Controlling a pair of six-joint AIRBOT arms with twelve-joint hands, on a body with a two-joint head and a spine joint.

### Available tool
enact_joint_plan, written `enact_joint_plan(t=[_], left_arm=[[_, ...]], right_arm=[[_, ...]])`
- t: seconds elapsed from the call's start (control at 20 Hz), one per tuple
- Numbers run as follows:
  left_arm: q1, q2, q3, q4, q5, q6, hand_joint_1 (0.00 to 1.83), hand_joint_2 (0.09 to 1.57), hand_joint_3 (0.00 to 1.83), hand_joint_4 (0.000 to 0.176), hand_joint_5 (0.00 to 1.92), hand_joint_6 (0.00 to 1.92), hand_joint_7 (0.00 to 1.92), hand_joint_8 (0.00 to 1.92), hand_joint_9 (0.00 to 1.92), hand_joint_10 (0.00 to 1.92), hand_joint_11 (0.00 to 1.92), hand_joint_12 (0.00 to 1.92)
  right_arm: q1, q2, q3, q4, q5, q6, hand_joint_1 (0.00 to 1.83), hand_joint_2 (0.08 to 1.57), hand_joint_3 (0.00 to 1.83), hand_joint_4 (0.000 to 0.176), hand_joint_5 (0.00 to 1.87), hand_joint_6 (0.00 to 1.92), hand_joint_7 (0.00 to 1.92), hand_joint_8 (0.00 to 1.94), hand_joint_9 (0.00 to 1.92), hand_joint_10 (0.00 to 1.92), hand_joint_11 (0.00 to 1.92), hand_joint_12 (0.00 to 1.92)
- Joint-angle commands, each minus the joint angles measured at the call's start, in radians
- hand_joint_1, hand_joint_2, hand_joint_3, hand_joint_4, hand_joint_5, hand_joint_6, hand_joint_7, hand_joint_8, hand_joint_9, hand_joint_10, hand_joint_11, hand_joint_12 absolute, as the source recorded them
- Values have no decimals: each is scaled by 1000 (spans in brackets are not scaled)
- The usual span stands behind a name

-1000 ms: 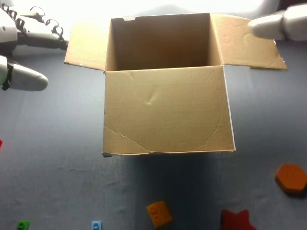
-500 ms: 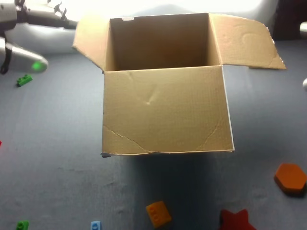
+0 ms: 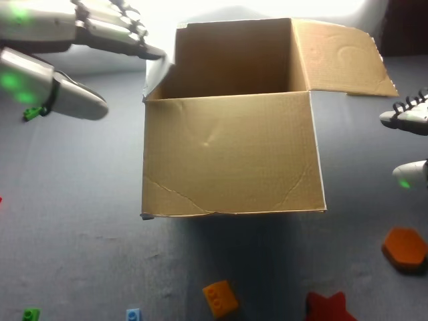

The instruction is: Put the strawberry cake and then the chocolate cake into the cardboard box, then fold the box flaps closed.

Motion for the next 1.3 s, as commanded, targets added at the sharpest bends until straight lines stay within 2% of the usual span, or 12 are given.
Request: enact_joint_plan(t=[0.0, 0.05, 0.2, 0.25, 0.35, 0.4, 0.55, 0.7, 0.85, 0.95, 1.2, 1.25], left_arm=[[-2, -1, 2, -60, 7, -1, 8, 1283, 1, 27, 206, 4, 245, 5, 245, 5, 0, 653], [5, -13, 2, -54, 7, -1, 12, 1283, 1, 25, 207, 3, 237, 1, 234, 1, 0, 636], [14, -44, 9, -24, 2, -1, 3, 1278, 0, 33, 207, 1, 233, 0, 238, 2, 0, 656], [17, -59, 14, -8, 0, -1, 0, 1268, 0, 49, 182, 1, 230, 3, 226, 3, 0, 611], [32, -92, 36, 13, -4, -1, 0, 1272, 0, 47, 178, 1, 225, 1, 214, 2, 0, 564], [42, -107, 48, 30, -4, -1, 1, 1277, 1, 38, 198, 6, 241, 5, 229, 7, 0, 604], [72, -127, 70, 49, -8, 4, 0, 1265, 0, 38, 201, 1, 213, 1, 222, 1, 0, 680], [115, -134, 77, 57, -11, 16, 0, 1263, 0, 37, 177, 0, 201, 0, 227, 4, 0, 718], [130, -136, 79, 59, -13, 15, 0, 1268, 1, 26, 166, 0, 201, 0, 238, 5, 0, 743], [110, -136, 82, 59, -16, 15, 1, 1273, 3, 24, 173, 4, 196, 0, 244, 7, 0, 747], [27, -126, 103, 60, -22, -4, 4, 1269, 1, 29, 196, 5, 196, 0, 265, 5, 0, 775], [6, -119, 113, 66, -24, -9, 6, 1269, 1, 26, 202, 7, 221, 10, 272, 7, 0, 774]], right_arm=[[4, 5, 2, -25, 122, 5, 0, 1222, 0, 0, 72, 7, 81, 6, 83, 74, 0, 267], [8, 0, 1, -41, 131, 20, 0, 1218, 0, 0, 64, 4, 69, 2, 70, 66, 0, 137], [50, 1, -9, -43, 128, 35, 0, 1231, 5, 0, 65, 2, 73, 0, 73, 61, 0, 194], [82, 6, -17, -43, 119, 36, 0, 1242, 5, 0, 56, 2, 89, 2, 62, 52, 0, 132], [137, 30, -43, -43, 106, 36, 0, 1237, 1, 0, 55, 1, 91, 1, 50, 42, 0, 61], [187, 50, -63, -43, 84, 36, 0, 1216, 0, 0, 81, 6, 101, 0, 70, 42, 0, 141], [303, 98, -121, -43, 14, 51, 0, 1226, 2, 0, 69, 2, 86, 0, 63, 31, 0, 74], [375, 109, -173, -42, -33, 61, 0, 1235, 4, 0, 61, 3, 91, 1, 55, 26, 0, 11], [383, 78, -191, -42, -33, 50, 0, 1232, 3, 0, 91, 16, 121, 12, 84, 37, 8, 4], [370, 47, -191, -42, 7, 33, 0, 1232, 2, 0, 95, 16, 117, 7, 78, 34, 22, 12], [323, -7, -178, -42, 48, 2, 0, 1226, 0, 0, 65, 2, 121, 6, 80, 33, 10, 13], [307, -24, -168, -42, 58, -6, 0, 1239, 0, 0, 78, 0, 141, 2, 110, 24, 7, 194]])
